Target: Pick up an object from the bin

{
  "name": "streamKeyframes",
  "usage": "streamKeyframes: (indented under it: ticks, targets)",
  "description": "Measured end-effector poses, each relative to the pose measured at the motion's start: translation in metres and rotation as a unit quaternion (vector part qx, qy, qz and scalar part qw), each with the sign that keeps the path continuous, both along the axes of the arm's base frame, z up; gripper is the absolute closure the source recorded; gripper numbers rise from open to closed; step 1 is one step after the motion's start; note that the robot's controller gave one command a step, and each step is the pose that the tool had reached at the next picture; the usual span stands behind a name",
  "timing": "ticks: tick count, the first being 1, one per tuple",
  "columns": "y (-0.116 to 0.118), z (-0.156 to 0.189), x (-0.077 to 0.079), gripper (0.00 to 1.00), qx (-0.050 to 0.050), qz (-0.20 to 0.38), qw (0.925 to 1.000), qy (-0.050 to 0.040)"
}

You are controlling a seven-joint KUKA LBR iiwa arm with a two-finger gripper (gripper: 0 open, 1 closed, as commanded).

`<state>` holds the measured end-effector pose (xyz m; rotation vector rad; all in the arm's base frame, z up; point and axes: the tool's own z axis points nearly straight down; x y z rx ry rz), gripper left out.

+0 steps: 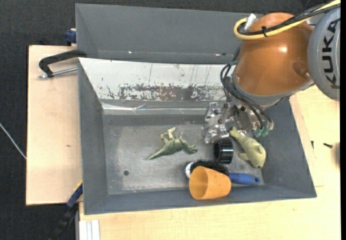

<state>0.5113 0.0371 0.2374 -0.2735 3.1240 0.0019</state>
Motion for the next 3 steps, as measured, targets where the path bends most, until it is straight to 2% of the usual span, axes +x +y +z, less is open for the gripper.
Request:
streamKeyframes:
  ticks: [1, 2, 3]
  targets:
    - [0.0, 0.0, 0.0, 0.0, 0.0, 0.0, 1.0, 0.0001]
    - [0.014, -0.16, 0.019, 0.0, 0.004, -0.088, 0.9961, -0.0027]
    - [0.015, -0.158, 0.016, 1.0, 0.003, -0.085, 0.9964, 0.0031]
